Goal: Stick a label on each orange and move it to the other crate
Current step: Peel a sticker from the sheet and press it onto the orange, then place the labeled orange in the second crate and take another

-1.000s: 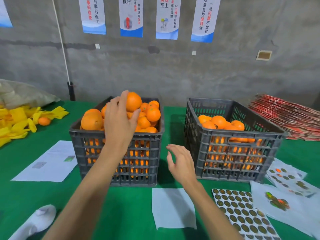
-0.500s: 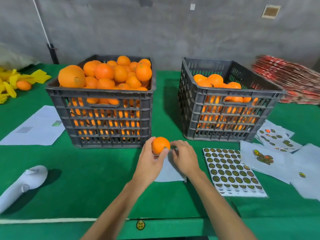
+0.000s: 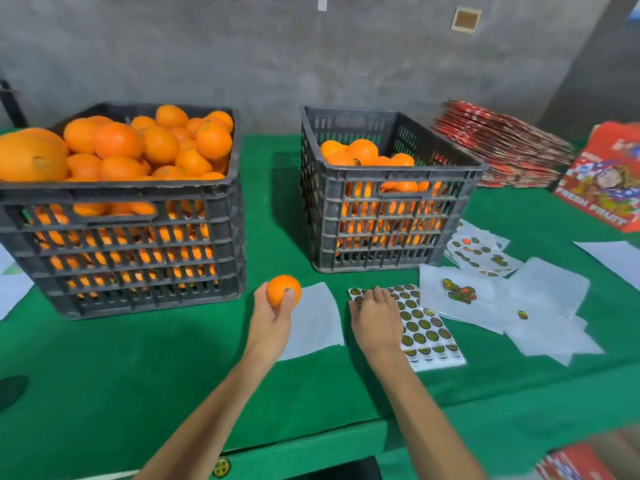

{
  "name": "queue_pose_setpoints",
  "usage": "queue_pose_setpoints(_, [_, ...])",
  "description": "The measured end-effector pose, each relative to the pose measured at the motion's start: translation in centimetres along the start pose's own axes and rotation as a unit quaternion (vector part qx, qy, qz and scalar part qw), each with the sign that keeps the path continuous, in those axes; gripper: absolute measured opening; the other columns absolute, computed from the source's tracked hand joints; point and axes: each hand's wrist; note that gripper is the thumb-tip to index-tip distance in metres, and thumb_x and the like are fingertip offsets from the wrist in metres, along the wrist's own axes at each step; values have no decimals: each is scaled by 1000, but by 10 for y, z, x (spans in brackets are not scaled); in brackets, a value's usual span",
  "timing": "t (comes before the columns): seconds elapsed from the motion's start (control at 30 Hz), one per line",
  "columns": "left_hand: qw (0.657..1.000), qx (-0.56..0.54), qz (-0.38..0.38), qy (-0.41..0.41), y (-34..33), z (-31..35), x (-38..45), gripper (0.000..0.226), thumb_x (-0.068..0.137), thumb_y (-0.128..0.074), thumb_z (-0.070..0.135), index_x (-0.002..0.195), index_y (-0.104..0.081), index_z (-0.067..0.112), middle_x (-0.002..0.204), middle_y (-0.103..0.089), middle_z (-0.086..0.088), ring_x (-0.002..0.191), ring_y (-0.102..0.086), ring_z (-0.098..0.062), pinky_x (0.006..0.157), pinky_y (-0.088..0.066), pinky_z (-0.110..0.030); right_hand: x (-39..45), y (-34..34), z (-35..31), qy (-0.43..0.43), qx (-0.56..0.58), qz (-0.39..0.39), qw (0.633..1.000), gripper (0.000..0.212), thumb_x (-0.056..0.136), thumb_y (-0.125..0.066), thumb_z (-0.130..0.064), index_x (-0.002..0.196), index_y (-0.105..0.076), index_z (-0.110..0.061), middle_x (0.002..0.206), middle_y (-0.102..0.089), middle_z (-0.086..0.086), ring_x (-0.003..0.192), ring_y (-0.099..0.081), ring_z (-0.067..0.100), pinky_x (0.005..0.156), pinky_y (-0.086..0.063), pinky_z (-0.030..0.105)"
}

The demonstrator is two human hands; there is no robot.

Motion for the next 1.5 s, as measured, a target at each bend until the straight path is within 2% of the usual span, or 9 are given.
queue_pose_setpoints(0.23, [999, 24, -4, 25, 24, 0, -4, 49, 103, -54, 47, 142, -39, 24, 119, -56, 11, 106, -66, -17, 89, -43, -33, -3, 4, -6, 29, 5, 47, 998, 40, 109, -35, -20, 128, -65, -1, 133, -66, 14, 131, -55, 26, 121, -30, 34])
queue_pose_setpoints(0.33, [998, 23, -21, 45, 39, 0, -13, 42, 103, -53, 48, 135, -44, 23, 122, -61, 3, 94, -73, -14, 95, -49, -40, -5, 13, -16, 18, 20, 76, 997, 36, 108, -43, -17, 103, -74, 1, 103, -75, 17, 99, -71, 31, 93, -54, 36])
queue_pose_setpoints(0.43, [991, 1, -63, 122, 52, 4, -20, 46, 103, -51, 51, 136, -45, 19, 111, -74, -7, 81, -76, -7, 91, -46, -30, -8, 22, -27, -2, 8, 72, 997, 28, 100, -52, -11, 82, -72, -6, 78, -74, 11, 68, -70, 28, 58, -48, 29])
queue_pose_setpoints(0.5, [977, -18, -104, 186, 58, 5, -24, 62, 102, -51, 54, 148, -36, 15, 96, -80, -8, 90, -77, -15, 113, -36, -42, -8, 28, -33, -15, 5, 52, 998, 25, 99, -49, -13, 84, -69, -12, 77, -72, 5, 66, -68, 26, 55, -47, 27])
queue_pose_setpoints(0.8, [959, -76, -161, 220, 69, 5, -37, 62, 99, -58, 49, 146, -35, 16, 98, -78, -20, 95, -77, -33, 115, -40, -54, -7, 27, -41, -7, 11, 44, 999, 37, 94, -50, 2, 130, -49, -7, 112, -70, 9, 92, -70, 26, 63, -45, 30])
queue_pose_setpoints(0.93, [945, -116, -188, 241, 75, 14, -43, 61, 96, -63, 48, 140, -41, 11, 107, -68, -25, 82, -74, -36, 84, -60, -45, -8, 29, -53, 15, -5, 46, 999, 34, 94, -47, 7, 124, -59, -6, 100, -73, 9, 83, -69, 25, 65, -53, 30])
queue_pose_setpoints(1.07, [938, -187, -143, 253, 73, 16, -44, 45, 97, -56, 43, 124, -49, 8, 79, -55, -16, 60, -56, -25, 57, -47, -34, -18, 32, -101, 143, 189, 76, 968, 31, 102, -46, 2, 126, -62, -8, 79, -66, -1, 58, -54, 11, 49, -38, 16])
queue_pose_setpoints(1.23, [964, -215, 30, 151, 85, 13, -36, 29, 98, -51, 45, 95, -56, 16, 65, -57, -8, 61, -50, -20, 66, -40, -35, -37, 30, -138, 139, 524, -75, 837, 37, 110, -41, -29, 141, -59, -17, 135, -64, -7, 121, -58, -1, 108, -44, 22])
queue_pose_setpoints(1.5, [992, -113, 42, 48, 95, 21, -43, 49, 82, -42, 66, 106, -56, 26, 74, -68, -3, 61, -64, -14, 73, -40, -31, -24, 30, -82, 29, 194, -57, 979, 38, 97, -65, -28, 132, -61, -14, 127, -56, 4, 123, -54, 24, 106, -47, 40])
Point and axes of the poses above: each hand's wrist, its own x-axis towards the middle knuckle, its own y-axis out of the back of the hand, z = x × y
